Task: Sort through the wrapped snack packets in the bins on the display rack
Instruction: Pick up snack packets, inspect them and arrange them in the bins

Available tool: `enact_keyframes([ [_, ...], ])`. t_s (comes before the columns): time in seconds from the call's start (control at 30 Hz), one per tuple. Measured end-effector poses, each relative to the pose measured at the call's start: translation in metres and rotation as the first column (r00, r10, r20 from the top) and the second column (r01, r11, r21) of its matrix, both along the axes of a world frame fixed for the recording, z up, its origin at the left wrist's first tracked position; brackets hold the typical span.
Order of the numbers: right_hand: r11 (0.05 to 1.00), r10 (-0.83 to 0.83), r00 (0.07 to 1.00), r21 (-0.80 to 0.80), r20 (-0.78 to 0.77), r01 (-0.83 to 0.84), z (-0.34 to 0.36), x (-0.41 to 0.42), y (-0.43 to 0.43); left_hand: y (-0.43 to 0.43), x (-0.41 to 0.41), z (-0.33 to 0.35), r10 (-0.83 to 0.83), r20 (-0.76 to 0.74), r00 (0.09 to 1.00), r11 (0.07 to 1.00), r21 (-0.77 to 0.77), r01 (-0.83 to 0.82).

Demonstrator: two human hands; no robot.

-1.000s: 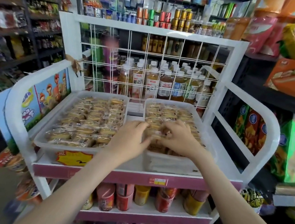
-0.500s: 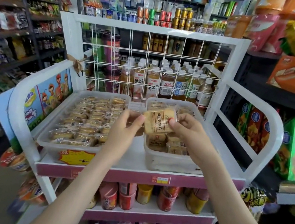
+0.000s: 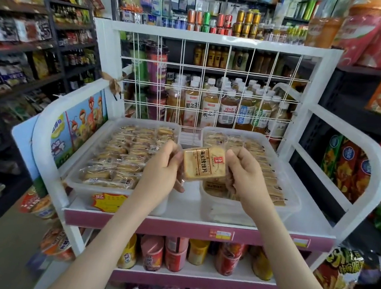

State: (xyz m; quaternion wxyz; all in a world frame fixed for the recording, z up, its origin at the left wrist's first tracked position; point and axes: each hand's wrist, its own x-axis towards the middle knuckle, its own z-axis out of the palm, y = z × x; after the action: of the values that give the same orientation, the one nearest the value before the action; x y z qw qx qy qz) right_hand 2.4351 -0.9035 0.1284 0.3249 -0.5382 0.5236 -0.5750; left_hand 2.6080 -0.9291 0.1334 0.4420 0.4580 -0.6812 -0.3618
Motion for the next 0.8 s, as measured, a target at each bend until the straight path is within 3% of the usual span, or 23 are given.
enact_keyframes([
  [0.07, 0.990, -0.123, 0.972, -0.092, -0.199, 0.106, 0.000, 0.003, 0.002, 0.003, -0.001, 0.000, 0.034, 0.051, 0.998, 0.997, -0.068, -0.030],
  [0.13, 0.980, -0.176, 0.945, -0.140, -0.276, 0.142, -0.003, 0.004, 0.002, 0.005, -0.003, 0.000, 0.053, 0.085, 0.995, 0.993, -0.107, -0.043],
  [0.33, 0.993, -0.020, 0.990, -0.115, -0.142, 0.003, -0.005, 0.000, 0.004, 0.000, -0.002, -0.003, 0.047, 0.131, 0.990, 0.998, -0.052, -0.041],
  [0.47, 0.995, 0.067, 0.990, -0.061, -0.123, -0.075, -0.001, -0.002, 0.009, -0.001, 0.003, -0.002, 0.042, 0.168, 0.985, 0.996, -0.090, -0.027],
  [0.6, 0.966, 0.258, 0.964, 0.026, -0.058, -0.257, 0.000, -0.007, 0.006, -0.007, 0.008, -0.007, 0.089, 0.236, 0.968, 0.981, -0.191, -0.043],
  [0.7, 0.979, 0.203, 0.974, 0.035, -0.098, -0.201, 0.002, -0.008, 0.006, -0.007, 0.007, -0.011, 0.176, 0.301, 0.937, 0.952, -0.293, -0.085],
  [0.8, 0.995, 0.091, 0.967, -0.015, -0.240, -0.097, 0.003, -0.008, 0.006, -0.008, 0.005, -0.012, 0.226, 0.261, 0.938, 0.920, -0.375, -0.118],
])
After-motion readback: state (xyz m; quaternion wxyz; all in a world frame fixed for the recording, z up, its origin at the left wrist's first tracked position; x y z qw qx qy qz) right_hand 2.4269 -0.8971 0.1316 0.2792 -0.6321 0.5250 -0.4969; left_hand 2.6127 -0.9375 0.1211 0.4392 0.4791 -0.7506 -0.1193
